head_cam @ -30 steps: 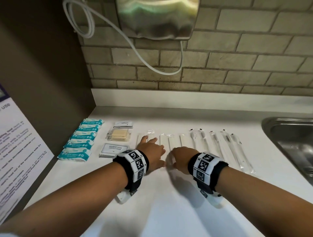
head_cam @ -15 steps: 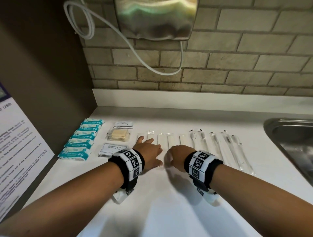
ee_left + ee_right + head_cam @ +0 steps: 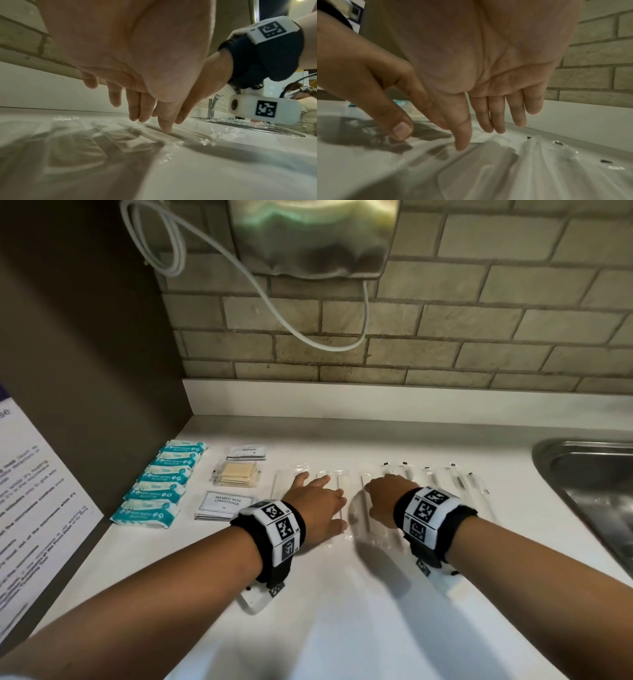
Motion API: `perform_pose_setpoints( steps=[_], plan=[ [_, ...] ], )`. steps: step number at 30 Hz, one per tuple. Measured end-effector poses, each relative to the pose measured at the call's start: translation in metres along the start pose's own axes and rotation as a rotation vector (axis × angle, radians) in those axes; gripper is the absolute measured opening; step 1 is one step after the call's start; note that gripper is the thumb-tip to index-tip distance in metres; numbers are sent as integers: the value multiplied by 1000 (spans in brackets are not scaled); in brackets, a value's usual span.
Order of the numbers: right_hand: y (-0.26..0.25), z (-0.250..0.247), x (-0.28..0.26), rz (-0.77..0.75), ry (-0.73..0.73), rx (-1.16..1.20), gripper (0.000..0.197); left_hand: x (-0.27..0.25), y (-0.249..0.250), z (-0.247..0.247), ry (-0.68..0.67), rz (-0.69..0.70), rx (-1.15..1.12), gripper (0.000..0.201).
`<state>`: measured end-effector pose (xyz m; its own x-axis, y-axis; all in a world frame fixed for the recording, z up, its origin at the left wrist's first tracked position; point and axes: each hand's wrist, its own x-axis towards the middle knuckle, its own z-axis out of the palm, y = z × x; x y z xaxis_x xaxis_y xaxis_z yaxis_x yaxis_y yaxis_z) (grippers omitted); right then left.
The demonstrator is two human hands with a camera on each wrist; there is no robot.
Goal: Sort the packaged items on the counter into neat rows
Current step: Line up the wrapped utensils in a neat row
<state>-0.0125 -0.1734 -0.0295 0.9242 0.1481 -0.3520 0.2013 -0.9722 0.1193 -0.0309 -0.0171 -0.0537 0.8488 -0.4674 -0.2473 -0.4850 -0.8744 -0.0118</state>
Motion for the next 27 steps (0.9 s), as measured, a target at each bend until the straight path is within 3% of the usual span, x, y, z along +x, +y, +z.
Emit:
perform_pose_setpoints(
  steps=[4, 15, 27],
  plan=[
    [4, 9, -1, -9, -80, -10, 46, 7, 10, 3, -68, 13, 41, 51],
    [3, 14, -5, -39, -71, -6, 44, 11, 12, 7, -23, 10, 39, 49],
    [4, 9, -14, -68, -97, 57, 45, 8, 11, 1, -69, 3, 19, 52]
  ],
)
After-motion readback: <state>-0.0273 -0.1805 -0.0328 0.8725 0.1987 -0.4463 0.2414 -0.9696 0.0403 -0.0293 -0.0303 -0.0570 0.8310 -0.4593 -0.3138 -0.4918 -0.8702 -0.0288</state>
